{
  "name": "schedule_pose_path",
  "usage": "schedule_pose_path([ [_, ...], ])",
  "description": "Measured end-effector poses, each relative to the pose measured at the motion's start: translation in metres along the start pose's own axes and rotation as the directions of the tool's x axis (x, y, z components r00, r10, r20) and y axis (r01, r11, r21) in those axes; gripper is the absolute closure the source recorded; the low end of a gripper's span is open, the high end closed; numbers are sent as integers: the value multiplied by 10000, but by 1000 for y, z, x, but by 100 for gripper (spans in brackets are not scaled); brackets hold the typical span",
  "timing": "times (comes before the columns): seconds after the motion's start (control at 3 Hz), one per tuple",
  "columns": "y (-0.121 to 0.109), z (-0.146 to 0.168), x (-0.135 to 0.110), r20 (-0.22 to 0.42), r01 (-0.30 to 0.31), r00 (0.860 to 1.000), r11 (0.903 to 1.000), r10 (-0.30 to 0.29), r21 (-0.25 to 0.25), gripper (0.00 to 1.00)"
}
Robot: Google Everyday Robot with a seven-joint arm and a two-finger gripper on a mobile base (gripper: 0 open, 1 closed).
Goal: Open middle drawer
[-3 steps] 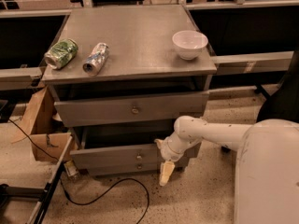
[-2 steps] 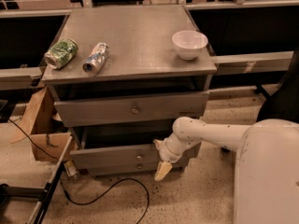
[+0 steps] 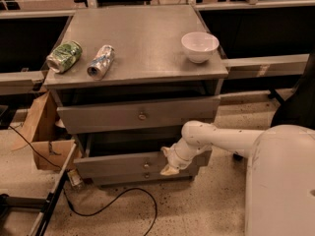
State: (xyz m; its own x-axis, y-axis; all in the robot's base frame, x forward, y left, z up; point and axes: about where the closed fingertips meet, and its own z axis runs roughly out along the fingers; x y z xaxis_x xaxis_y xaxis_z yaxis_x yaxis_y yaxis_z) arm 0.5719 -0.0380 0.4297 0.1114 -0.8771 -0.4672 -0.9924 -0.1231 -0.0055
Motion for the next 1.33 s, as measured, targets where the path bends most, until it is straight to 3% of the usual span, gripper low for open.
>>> schedule_pose_path([
  [0.33,-2,-2,0,0,0,10000,10000,0,0,95],
  [0.67,-5,-8,-2,24,76,10000,9999,-77,119,100],
  [1.33,-9,-12,-3,21,76,10000,9999,-76,115,100],
])
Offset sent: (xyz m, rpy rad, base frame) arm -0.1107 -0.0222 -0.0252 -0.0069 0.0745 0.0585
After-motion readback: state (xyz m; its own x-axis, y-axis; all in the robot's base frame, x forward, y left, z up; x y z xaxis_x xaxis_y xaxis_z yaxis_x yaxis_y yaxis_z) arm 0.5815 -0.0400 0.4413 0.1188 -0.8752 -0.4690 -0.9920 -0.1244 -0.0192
